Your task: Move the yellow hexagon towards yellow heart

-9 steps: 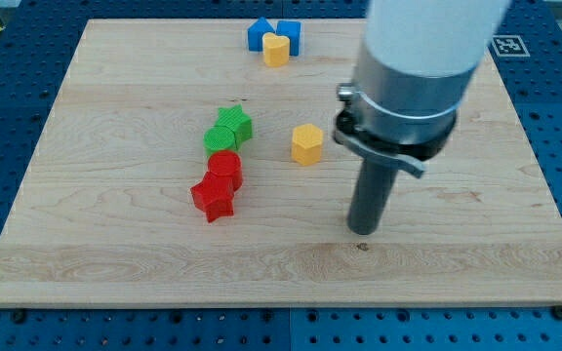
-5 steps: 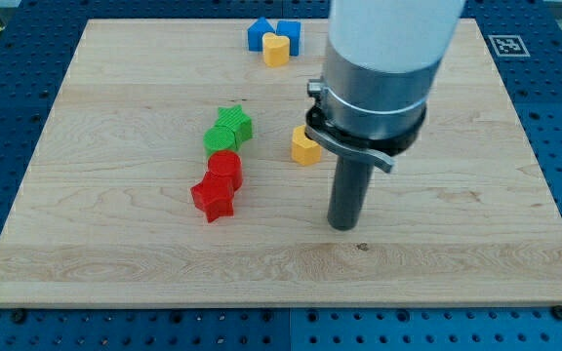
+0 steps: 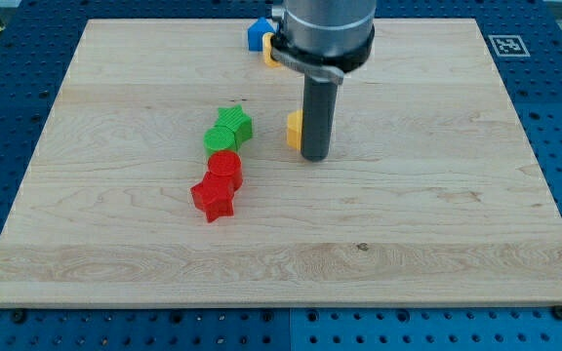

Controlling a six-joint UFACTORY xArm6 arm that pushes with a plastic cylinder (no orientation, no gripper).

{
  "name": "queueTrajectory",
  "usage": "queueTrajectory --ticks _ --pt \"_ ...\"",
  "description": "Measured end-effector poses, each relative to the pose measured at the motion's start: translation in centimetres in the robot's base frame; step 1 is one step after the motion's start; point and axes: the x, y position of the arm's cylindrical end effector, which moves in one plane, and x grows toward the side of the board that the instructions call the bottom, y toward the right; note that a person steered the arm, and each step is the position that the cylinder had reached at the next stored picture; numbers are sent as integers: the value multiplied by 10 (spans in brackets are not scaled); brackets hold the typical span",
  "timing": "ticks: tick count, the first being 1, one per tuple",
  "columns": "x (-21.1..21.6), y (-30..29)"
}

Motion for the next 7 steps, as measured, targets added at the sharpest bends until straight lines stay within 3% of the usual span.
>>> queueTrajectory --ticks 4,7 --pt "-87 2" --pt "-76 -1"
